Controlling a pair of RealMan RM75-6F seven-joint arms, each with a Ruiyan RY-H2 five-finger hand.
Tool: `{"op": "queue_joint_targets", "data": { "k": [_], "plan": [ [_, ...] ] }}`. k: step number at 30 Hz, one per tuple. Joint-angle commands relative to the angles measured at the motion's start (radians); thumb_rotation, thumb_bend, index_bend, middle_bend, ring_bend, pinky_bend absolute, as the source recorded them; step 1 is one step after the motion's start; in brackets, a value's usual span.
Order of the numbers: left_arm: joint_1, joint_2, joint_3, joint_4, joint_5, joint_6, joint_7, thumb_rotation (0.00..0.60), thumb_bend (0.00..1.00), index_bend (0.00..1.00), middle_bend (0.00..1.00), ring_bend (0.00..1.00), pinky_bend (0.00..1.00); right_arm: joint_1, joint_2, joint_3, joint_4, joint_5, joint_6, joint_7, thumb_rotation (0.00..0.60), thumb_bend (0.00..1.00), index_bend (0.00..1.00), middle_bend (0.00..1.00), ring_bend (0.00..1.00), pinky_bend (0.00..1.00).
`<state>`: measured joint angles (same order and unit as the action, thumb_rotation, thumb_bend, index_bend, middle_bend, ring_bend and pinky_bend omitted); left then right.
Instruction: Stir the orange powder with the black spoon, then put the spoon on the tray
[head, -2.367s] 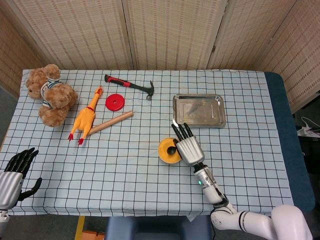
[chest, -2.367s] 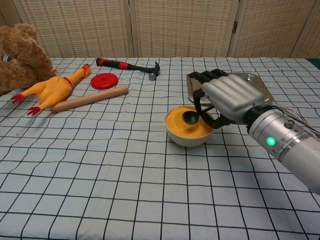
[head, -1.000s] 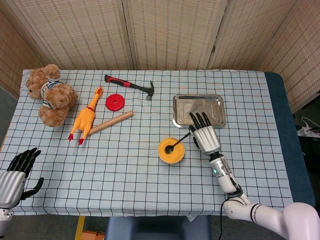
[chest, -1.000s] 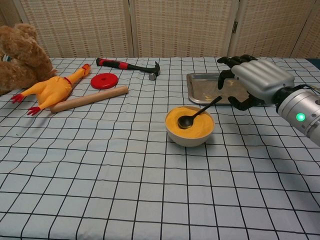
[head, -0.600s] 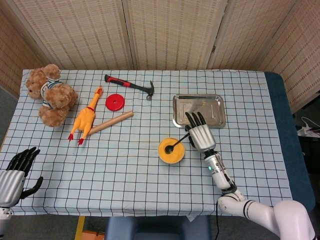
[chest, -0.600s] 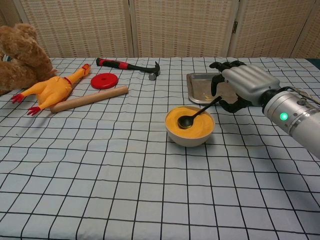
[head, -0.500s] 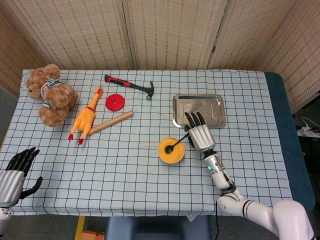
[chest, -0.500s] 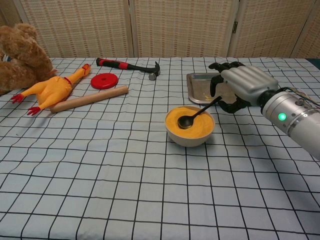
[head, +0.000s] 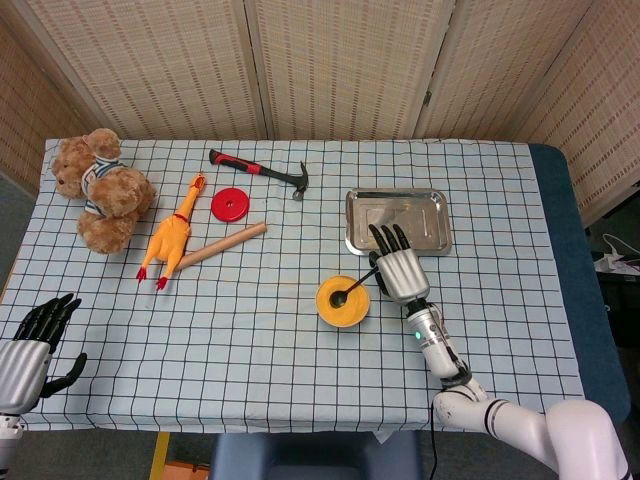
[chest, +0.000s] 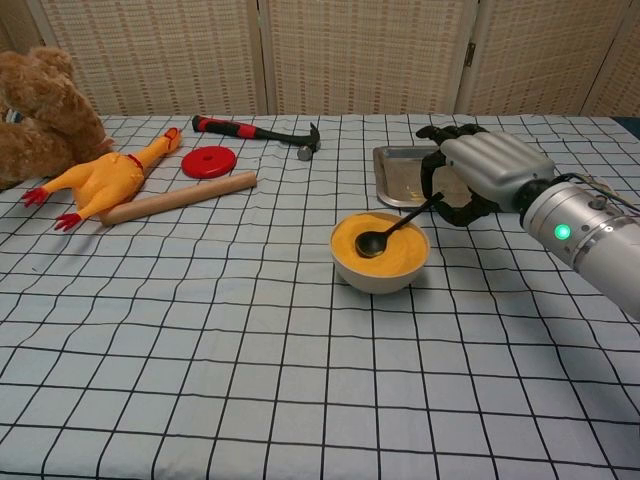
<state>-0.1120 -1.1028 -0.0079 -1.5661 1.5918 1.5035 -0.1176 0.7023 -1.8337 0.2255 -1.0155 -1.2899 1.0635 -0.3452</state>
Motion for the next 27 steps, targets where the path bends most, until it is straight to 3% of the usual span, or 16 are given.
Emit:
{"op": "queue_joint_targets", "data": {
  "k": [1,20,27],
  "plan": [
    [0.000,0.001,0.000,-0.001,-0.002,-0.001,0.001,0.600,0.41,0.04,0.00,0.00,0.09,-0.001,0.001,-0.001,-0.002,0.001,0.002,-0.003,0.600,0.38,0.50,0.01,0.00,0.00],
    [-0.001,0.001,0.000,-0.002,0.000,0.001,0.004,0.600,0.41,0.04,0.00,0.00,0.09,-0.006,0.015,-0.009,-0.019,0.001,0.016,-0.019,0.600,0.39,0.55,0.01,0.00,0.00],
    [0.002,-0.002,0.003,0.006,0.001,0.004,-0.002,0.600,0.41,0.04,0.00,0.00,0.09,-0.014,0.029,-0.018,-0.034,0.009,0.008,-0.036,0.600,0.38,0.49,0.01,0.00,0.00]
  ]
}}
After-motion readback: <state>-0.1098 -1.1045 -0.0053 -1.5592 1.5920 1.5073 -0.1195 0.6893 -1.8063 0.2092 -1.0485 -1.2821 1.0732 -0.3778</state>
